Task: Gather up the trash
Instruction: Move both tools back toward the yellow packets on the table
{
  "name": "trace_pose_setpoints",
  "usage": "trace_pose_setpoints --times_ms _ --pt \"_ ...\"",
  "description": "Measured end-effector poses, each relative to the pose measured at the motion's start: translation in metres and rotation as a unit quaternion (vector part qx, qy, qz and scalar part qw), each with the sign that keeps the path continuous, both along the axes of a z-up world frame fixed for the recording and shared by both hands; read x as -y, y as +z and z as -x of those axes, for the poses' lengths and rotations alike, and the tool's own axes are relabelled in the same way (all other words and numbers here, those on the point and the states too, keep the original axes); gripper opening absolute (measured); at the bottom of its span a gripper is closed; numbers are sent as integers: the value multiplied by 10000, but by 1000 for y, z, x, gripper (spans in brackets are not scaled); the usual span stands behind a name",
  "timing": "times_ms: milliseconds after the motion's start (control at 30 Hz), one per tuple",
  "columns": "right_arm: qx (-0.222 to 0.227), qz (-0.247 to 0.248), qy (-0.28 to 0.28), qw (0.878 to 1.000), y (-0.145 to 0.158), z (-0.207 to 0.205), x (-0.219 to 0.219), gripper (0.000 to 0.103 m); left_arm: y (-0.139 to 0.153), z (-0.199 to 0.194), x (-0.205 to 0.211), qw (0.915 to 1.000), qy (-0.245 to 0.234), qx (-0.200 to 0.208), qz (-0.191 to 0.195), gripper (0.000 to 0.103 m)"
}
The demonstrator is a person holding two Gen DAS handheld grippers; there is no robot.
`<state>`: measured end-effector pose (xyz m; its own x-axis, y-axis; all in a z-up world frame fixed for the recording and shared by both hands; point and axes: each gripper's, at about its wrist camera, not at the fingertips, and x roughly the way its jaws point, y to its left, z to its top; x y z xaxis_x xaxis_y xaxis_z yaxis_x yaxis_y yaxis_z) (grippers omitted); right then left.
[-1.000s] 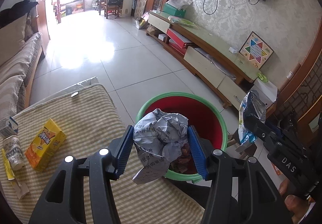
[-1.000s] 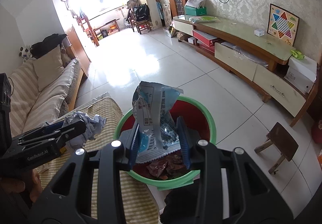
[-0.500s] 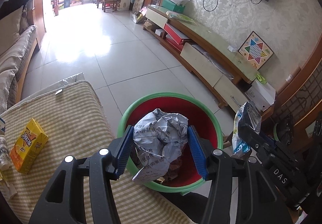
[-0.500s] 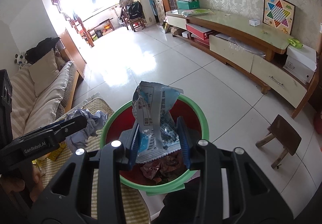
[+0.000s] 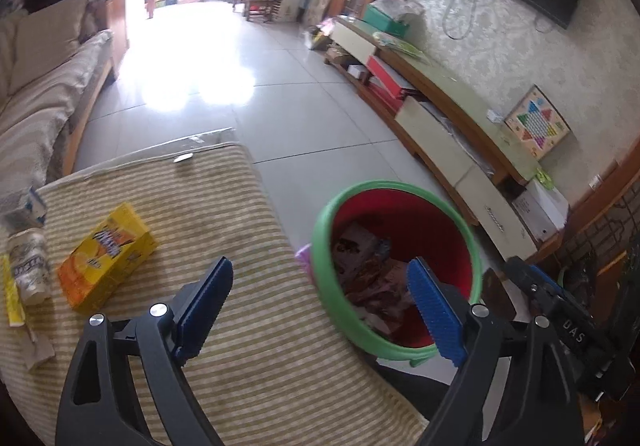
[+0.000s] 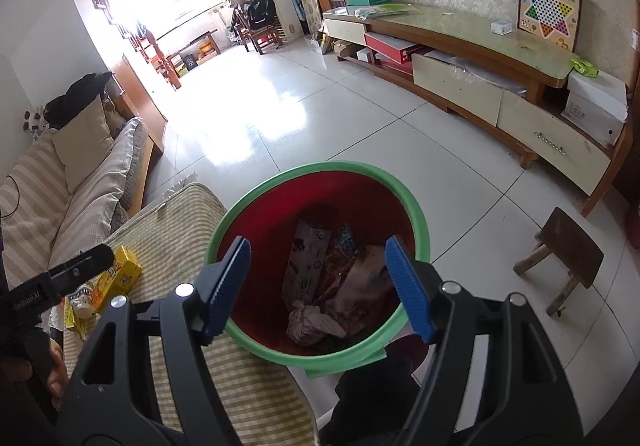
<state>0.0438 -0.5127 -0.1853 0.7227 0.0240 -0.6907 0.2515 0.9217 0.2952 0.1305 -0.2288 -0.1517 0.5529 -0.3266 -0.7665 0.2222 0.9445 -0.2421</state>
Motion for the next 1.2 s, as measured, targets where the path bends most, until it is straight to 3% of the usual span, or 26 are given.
trace_pose_setpoints --times_ms 100,200,300,433,533,633,733,833,867,933,967,1033,1133,1200 --pt "-104 -42 83 9999 -3 0 -11 68 -5 6 -56 9976 695 -35 44 85" --pt "-176 -12 226 9996 -4 1 -28 68 -13 14 -115 9899 1344 57 -441 85" --pt "-272 49 399 9988 -4 1 -46 68 -25 24 -179 9763 2004 0 -815 85" --pt "-391 66 545 9977 -5 3 -68 72 -40 35 -261 9534 2923 -282 -695 83" --pt "-449 46 658 9968 -6 5 -84 72 -55 29 -308 9408 3326 -617 -230 78" --pt "-509 91 829 9952 -5 4 -101 72 -70 8 -318 9426 3180 -1000 206 78" --pt "-532 170 979 9936 -2 5 -115 72 -86 -13 -316 9455 3020 -1213 17 79" --pt "-541 245 1069 9925 2 9 -122 72 -99 -26 -315 9488 2915 -1218 52 93" --pt "-546 258 1092 9922 3 11 -123 72 -100 -28 -316 9486 2925 -1208 67 91" --pt "-559 276 1135 9916 4 13 -125 72 -99 -31 -316 9502 2874 -1176 247 74" --pt "-567 286 1154 9913 4 14 -126 72 -99 -32 -317 9505 2848 -1188 361 61" --pt "-589 292 1194 9907 3 15 -128 72 -100 -34 -320 9512 2773 -1232 553 50" --pt "-602 252 1266 9898 2 14 -134 72 -104 -32 -314 9528 2716 -1308 361 50" --pt "-579 247 1324 9892 3 14 -140 72 -109 -27 -312 9526 2703 -1348 361 62"
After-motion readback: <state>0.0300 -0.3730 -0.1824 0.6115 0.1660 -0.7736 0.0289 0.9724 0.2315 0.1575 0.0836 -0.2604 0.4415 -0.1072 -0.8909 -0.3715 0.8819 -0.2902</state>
